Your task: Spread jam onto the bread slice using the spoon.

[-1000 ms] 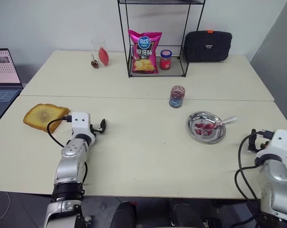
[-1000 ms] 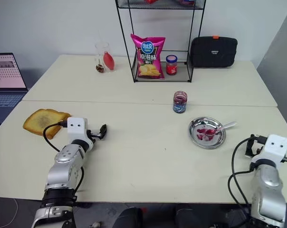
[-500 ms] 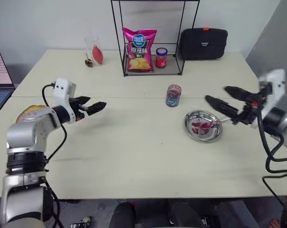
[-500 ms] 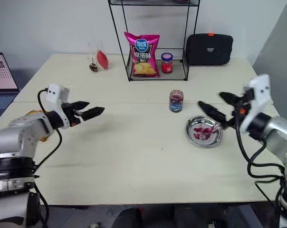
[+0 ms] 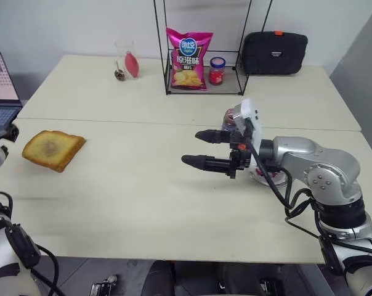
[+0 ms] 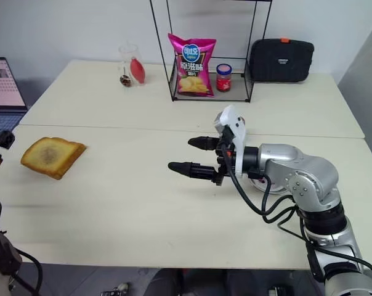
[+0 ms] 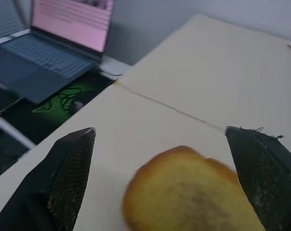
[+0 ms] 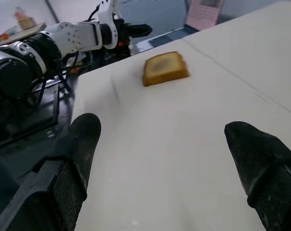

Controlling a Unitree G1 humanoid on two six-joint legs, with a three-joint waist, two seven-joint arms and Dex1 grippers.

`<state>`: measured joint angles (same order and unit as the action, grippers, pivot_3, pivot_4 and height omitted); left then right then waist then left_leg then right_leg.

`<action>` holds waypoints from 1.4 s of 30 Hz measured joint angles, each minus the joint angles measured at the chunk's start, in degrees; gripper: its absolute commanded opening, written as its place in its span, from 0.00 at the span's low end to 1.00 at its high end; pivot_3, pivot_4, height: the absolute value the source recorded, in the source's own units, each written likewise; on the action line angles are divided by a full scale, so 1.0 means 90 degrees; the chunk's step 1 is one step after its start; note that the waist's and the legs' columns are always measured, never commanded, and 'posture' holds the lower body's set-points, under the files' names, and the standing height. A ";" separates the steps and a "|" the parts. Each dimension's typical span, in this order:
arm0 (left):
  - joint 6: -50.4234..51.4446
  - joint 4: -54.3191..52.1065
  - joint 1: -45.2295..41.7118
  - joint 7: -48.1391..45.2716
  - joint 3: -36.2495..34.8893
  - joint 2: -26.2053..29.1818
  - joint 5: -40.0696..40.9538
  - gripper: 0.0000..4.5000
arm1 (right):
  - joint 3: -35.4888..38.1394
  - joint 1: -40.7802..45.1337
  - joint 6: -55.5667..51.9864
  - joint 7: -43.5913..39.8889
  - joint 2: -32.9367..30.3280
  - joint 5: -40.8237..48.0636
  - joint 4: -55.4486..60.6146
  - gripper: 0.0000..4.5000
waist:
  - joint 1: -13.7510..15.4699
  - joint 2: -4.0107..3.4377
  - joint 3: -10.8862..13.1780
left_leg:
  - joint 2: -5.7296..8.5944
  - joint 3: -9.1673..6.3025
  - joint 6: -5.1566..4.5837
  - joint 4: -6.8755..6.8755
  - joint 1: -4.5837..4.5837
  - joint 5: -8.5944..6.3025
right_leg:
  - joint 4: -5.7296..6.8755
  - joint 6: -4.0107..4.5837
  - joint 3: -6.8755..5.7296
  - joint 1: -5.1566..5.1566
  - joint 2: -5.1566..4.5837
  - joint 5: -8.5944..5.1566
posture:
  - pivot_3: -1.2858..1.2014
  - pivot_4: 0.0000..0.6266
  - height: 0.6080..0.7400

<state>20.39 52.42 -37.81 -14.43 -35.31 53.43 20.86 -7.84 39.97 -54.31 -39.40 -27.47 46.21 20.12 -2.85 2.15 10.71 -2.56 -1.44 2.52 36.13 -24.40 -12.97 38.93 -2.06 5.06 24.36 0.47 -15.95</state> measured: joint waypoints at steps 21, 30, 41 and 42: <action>0.0392 0.1491 -0.1047 -0.0283 0.0268 -0.0864 0.0227 1.00 | 0.0249 -0.0106 -0.0190 0.0259 0.0113 -0.0182 0.0213 0.99 | 0.0130 0.0012 -0.0008 | 0.0006 -0.0095 0.0002 0.0080 -0.0002 0.0002 | 0.0056 0.0023 -0.0104 -0.0037 0.0035 0.0022 | 0.52 0.24 1.00; 0.0149 0.1822 -0.1253 0.0100 0.0332 -0.0920 0.0128 0.57 | 0.0496 -0.0225 -0.0424 0.0540 0.0097 0.0003 0.0497 1.00 | 0.0138 0.0011 -0.0009 | 0.0009 -0.0103 0.0004 0.0092 0.0000 0.0005 | 0.0076 0.0023 -0.0109 -0.0039 0.0035 0.0022 | 0.52 0.24 1.00; -0.0070 0.1919 -0.1300 0.0123 0.0387 -0.0959 0.0095 0.10 | 0.0493 -0.0294 -0.0428 0.0630 0.0037 -0.0001 0.0505 1.00 | 0.0132 0.0010 -0.0009 | 0.0010 -0.0105 0.0005 0.0093 0.0000 0.0006 | 0.0081 0.0024 -0.0110 -0.0039 0.0035 0.0022 | 0.52 0.24 1.00; -0.0092 0.1919 -0.1303 0.0093 0.0399 -0.0963 0.0075 0.06 | 0.0491 -0.0294 -0.0427 0.0630 0.0037 -0.0002 0.0505 1.00 | 0.0132 0.0010 -0.0009 | 0.0010 -0.0105 0.0005 0.0093 0.0000 0.0006 | 0.0081 0.0024 -0.0111 -0.0038 0.0035 0.0022 | 0.52 0.24 1.00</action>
<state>19.56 69.69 -49.54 -13.59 -31.72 44.77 21.54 -3.42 37.33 -58.16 -33.73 -27.13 46.19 24.66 -1.66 2.25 10.63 -2.47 -2.39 2.56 36.97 -24.40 -12.92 39.66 -1.85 4.06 24.01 0.79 -15.75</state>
